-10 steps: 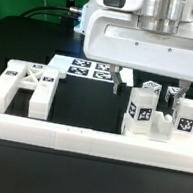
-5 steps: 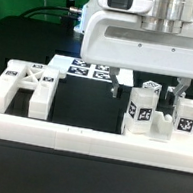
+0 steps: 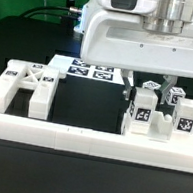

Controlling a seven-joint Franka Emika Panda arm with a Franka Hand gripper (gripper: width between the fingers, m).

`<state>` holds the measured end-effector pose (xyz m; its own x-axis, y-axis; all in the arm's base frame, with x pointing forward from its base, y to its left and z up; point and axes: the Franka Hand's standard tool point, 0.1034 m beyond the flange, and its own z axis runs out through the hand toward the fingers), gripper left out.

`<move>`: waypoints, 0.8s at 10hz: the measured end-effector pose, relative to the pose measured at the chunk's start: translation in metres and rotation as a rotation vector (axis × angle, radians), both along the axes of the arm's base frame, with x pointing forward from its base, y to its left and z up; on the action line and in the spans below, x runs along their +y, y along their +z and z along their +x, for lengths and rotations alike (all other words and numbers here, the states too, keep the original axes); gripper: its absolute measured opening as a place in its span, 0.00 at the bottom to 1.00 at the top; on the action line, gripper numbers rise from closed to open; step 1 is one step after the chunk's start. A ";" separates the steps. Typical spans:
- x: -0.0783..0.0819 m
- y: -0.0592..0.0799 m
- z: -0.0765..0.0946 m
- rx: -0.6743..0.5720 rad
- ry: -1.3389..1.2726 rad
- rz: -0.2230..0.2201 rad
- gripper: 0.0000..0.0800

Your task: Assemble chair

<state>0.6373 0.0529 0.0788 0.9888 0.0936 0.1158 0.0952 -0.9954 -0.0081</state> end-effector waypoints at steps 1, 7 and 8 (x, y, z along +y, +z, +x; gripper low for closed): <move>0.000 0.000 0.000 0.000 0.000 0.000 0.36; 0.005 -0.001 -0.004 -0.014 -0.638 0.064 0.36; 0.005 -0.001 -0.004 -0.016 -0.748 0.072 0.36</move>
Offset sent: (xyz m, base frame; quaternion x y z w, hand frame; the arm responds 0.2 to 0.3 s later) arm -0.0166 0.0033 0.0009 -0.0238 0.0128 0.3369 0.9411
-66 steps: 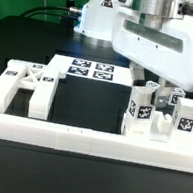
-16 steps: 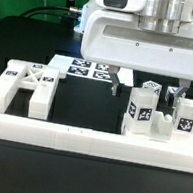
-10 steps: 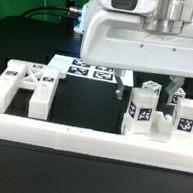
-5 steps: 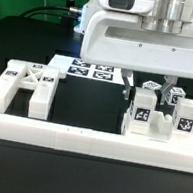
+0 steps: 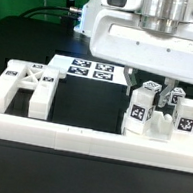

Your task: Assemble chair

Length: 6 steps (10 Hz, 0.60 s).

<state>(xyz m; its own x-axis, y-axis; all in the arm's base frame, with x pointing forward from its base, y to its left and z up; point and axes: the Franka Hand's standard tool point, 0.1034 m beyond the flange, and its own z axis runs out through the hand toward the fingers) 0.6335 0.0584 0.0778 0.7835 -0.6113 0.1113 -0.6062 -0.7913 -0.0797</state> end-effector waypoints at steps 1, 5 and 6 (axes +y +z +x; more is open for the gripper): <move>0.000 0.000 0.000 -0.002 -0.055 0.006 0.36; 0.000 -0.001 0.001 -0.022 -0.443 0.070 0.36; 0.000 -0.001 0.001 -0.022 -0.446 0.070 0.36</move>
Offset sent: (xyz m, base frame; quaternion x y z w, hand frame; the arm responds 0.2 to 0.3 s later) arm -0.0025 0.0108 0.0006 -0.0168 -0.0050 0.2426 0.9700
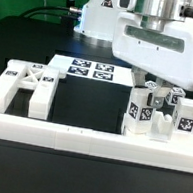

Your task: Assemble chair

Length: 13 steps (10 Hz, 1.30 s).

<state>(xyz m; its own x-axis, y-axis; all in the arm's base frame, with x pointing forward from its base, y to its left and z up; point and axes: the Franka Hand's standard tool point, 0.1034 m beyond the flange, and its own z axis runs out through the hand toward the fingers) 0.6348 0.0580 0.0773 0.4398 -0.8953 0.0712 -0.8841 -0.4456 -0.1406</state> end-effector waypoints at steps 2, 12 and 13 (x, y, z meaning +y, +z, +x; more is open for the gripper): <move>0.000 0.000 0.000 0.001 0.052 -0.008 0.62; -0.005 0.001 0.001 0.018 0.787 -0.122 0.81; -0.004 0.001 0.002 0.018 0.875 -0.144 0.81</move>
Offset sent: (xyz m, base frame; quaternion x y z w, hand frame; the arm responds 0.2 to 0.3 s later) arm 0.0088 -0.0058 0.0058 -0.0480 -0.0074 -0.0940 0.9944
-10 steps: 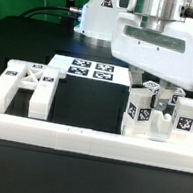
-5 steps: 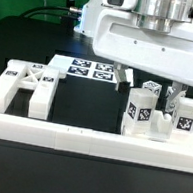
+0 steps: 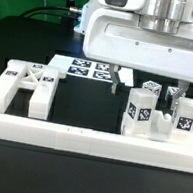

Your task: Assemble chair

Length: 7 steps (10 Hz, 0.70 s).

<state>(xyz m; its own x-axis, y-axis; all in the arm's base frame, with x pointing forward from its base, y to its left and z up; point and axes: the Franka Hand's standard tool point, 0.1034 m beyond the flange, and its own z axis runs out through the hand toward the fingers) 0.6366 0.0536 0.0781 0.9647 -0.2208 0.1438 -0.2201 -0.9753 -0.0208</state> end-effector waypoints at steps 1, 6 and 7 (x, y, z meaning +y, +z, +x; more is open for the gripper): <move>0.000 0.000 0.000 0.001 0.033 -0.006 0.81; -0.002 0.000 0.000 0.008 0.332 -0.063 0.53; -0.002 0.000 0.000 0.008 0.337 -0.064 0.53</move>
Offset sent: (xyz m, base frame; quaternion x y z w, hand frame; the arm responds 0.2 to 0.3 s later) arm -0.0004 0.0011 0.0004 -0.0052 -0.0025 -0.1258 0.9920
